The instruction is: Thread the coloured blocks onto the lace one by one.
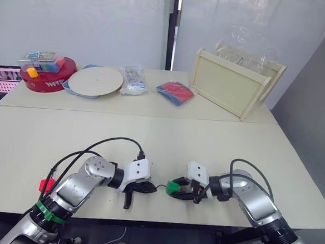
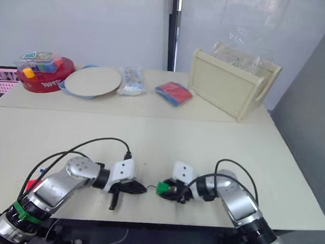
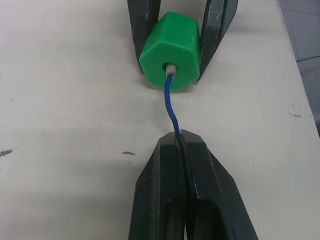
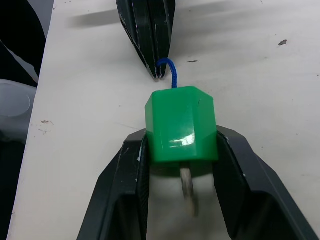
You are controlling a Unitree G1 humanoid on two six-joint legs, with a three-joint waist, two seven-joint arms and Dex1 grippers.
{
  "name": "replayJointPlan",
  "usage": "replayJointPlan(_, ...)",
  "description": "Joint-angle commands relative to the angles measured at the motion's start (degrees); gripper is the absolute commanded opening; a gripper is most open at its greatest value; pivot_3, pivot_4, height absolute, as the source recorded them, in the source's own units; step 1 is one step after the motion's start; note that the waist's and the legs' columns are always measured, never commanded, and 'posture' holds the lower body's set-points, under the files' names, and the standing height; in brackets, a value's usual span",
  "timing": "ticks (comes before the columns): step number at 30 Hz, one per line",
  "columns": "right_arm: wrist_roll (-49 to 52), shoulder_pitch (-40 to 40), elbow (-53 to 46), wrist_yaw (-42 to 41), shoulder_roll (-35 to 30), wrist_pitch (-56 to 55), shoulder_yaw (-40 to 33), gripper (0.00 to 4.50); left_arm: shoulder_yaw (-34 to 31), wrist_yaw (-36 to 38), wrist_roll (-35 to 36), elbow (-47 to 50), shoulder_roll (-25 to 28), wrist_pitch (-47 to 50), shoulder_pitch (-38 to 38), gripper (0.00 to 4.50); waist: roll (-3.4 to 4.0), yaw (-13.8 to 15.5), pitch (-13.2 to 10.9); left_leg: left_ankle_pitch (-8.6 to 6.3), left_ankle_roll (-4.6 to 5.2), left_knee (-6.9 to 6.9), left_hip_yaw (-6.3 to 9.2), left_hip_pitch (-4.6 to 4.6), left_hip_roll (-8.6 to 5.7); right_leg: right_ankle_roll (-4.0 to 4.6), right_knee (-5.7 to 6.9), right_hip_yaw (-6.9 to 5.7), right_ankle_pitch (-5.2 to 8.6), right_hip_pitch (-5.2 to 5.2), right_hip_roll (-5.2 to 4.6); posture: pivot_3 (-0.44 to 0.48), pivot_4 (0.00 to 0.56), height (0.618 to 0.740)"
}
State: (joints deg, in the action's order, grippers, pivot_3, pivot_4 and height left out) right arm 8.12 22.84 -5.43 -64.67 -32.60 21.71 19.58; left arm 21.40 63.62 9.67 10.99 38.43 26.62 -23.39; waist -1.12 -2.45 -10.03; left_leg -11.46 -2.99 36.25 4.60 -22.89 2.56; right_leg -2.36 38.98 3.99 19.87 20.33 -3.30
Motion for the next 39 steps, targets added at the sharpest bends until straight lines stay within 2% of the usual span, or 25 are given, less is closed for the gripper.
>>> replayJointPlan(1,-0.72,-0.30,0.77,1.14,-0.07,0.86,0.28,1.26,-1.20,-0.30,1.27,1.00,-0.76,1.19,-0.30,0.02,0.00,0.01,0.00,0.00,0.00,0.00,0.00,0.00,0.00,0.00,0.00,0.00,0.00,0.00,0.00,0.000,0.150,0.740)
replayJointPlan(4,-0.70,-0.31,0.72,1.22,-0.09,0.91,0.26,1.26,-1.58,-0.28,1.98,1.14,-1.51,1.55,-0.44,0.02,0.00,0.03,0.00,0.00,0.00,0.00,0.00,0.00,0.00,0.00,0.00,0.00,0.00,0.00,0.00,0.000,0.150,0.740)
replayJointPlan(9,-0.53,-0.57,0.24,1.45,-0.07,1.29,0.26,1.26,-1.92,-0.31,2.78,1.32,-2.65,1.81,-0.70,1.54,0.00,0.01,0.00,0.00,0.00,0.00,0.00,-0.01,0.00,0.00,0.00,0.00,0.00,0.00,0.00,0.000,0.150,0.740)
replayJointPlan(15,-0.41,-0.76,-0.13,1.86,-0.08,1.68,0.17,1.26,-1.74,-0.06,1.84,1.44,-1.40,2.46,-1.35,3.46,0.00,0.02,0.00,0.00,0.00,0.00,0.00,-0.01,0.00,0.00,0.00,0.00,0.00,0.00,0.00,0.000,0.150,0.740)
replayJointPlan(21,0.99,-0.98,-2.67,2.54,-0.23,4.46,-0.94,1.26,-2.39,0.44,2.96,2.95,-0.26,5.04,-4.36,3.46,0.00,0.07,0.00,0.00,0.00,0.00,0.00,-0.03,-0.01,0.00,0.00,0.00,0.00,0.01,0.00,0.000,0.150,0.740)
replayJointPlan(23,1.51,-1.11,-3.57,2.77,-0.34,4.98,-1.36,2.29,-2.05,0.64,3.17,3.32,-0.50,5.76,-4.84,3.48,0.00,0.08,0.00,0.00,0.00,-0.01,0.00,-0.04,-0.01,-0.01,-0.03,0.00,0.01,0.02,-0.01,0.000,0.150,0.740)
replayJointPlan(29,4.88,-2.03,-7.71,3.10,-2.00,8.32,-4.03,4.31,-0.88,1.06,3.54,4.10,-1.85,7.79,-6.33,3.48,0.00,0.17,-0.01,0.00,0.01,-0.01,0.01,-0.17,-0.01,-0.01,-0.05,-0.01,0.01,0.11,-0.01,0.000,0.150,0.740)
replayJointPlan(30,5.42,-2.32,-8.39,3.14,-2.56,8.77,-4.65,4.47,-0.55,0.99,3.32,3.81,-2.19,7.76,-6.73,3.48,-0.01,0.33,-0.02,0.00,0.01,0.00,0.01,-0.19,-0.03,-0.01,-0.05,-0.01,0.01,0.12,-0.02,0.000,0.150,0.740)
replayJointPlan(36,6.48,-4.98,-10.42,3.91,-6.11,9.29,-7.99,4.47,2.31,0.13,0.88,0.66,-5.10,5.84,-9.41,3.48,-0.01,0.80,-0.02,-0.02,0.04,0.02,0.01,-0.30,-0.06,-0.02,-0.12,-0.03,0.01,0.17,-0.05,0.000,0.150,0.740)
replayJointPlan(39,6.76,-6.34,-10.73,3.94,-7.55,9.03,-8.85,4.50,2.75,1.16,1.08,-0.35,-5.49,5.85,-9.87,4.19,-0.01,0.89,-0.02,-0.03,0.05,0.03,0.00,-0.32,-0.07,-0.02,-0.14,-0.02,0.01,0.18,-0.06,0.000,0.150,0.740)
